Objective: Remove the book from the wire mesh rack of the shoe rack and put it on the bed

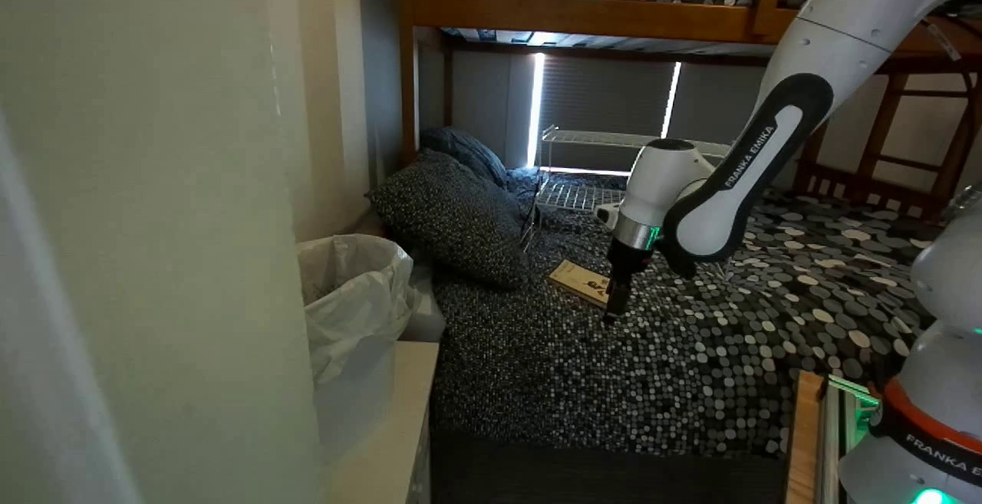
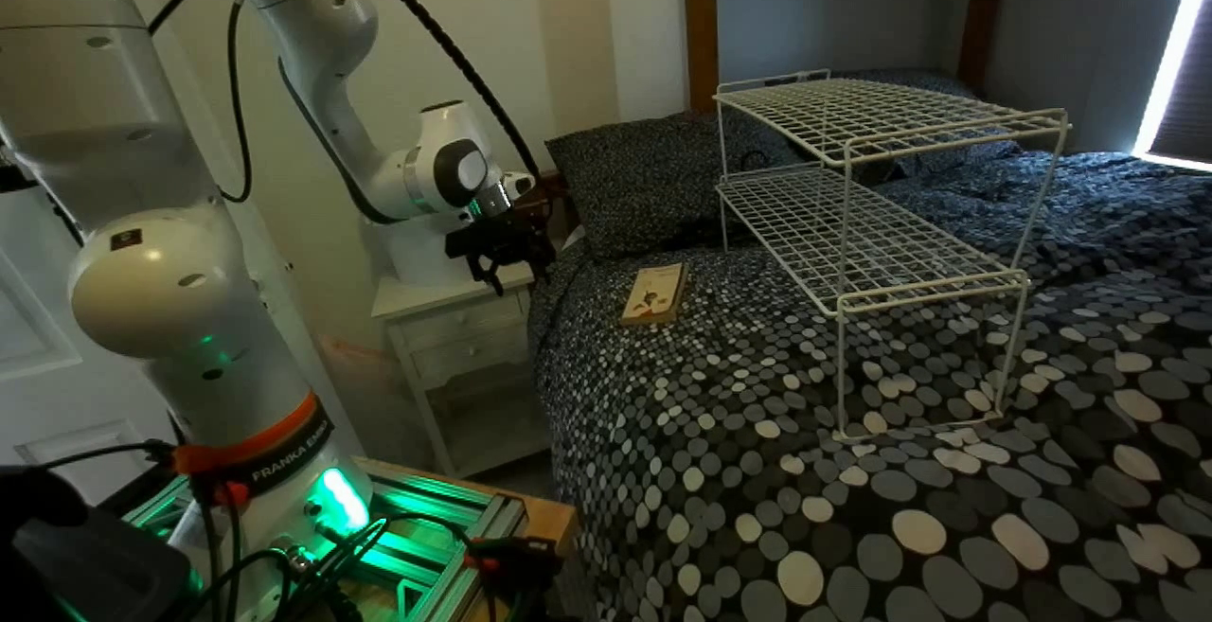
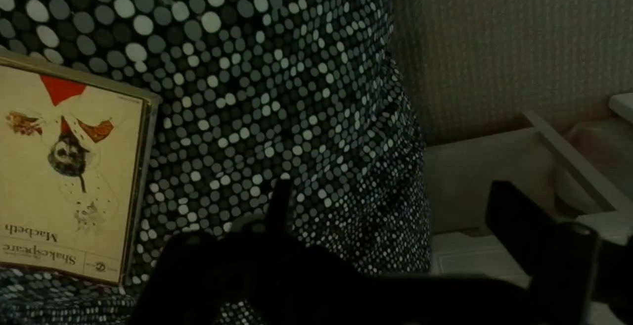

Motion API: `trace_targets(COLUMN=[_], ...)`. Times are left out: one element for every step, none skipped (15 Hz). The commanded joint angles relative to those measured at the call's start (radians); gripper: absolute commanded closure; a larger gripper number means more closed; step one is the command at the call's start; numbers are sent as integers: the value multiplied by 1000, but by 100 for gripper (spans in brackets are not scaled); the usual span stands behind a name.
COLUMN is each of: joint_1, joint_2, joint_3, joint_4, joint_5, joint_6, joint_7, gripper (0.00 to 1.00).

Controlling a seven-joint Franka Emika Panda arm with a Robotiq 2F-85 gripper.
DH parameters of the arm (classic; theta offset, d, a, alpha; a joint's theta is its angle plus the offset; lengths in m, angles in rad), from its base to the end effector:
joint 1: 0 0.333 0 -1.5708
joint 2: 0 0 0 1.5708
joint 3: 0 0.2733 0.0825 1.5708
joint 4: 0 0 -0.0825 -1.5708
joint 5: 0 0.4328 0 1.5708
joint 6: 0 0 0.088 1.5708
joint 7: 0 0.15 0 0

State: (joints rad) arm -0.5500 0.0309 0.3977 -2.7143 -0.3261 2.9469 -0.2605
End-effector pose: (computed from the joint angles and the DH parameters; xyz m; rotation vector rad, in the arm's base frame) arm 0.4461 -0.0472 0.1071 2.9398 0.6273 0.2745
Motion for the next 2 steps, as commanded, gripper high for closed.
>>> trace_targets(joint_1=[215,241], joint_2=[-5,-4], joint_3=[-212,-238], joint_4=[0,3], joint_5=[28,27], joint_6=[-2,-2], joint_7=[-21,-20], gripper=[0,0])
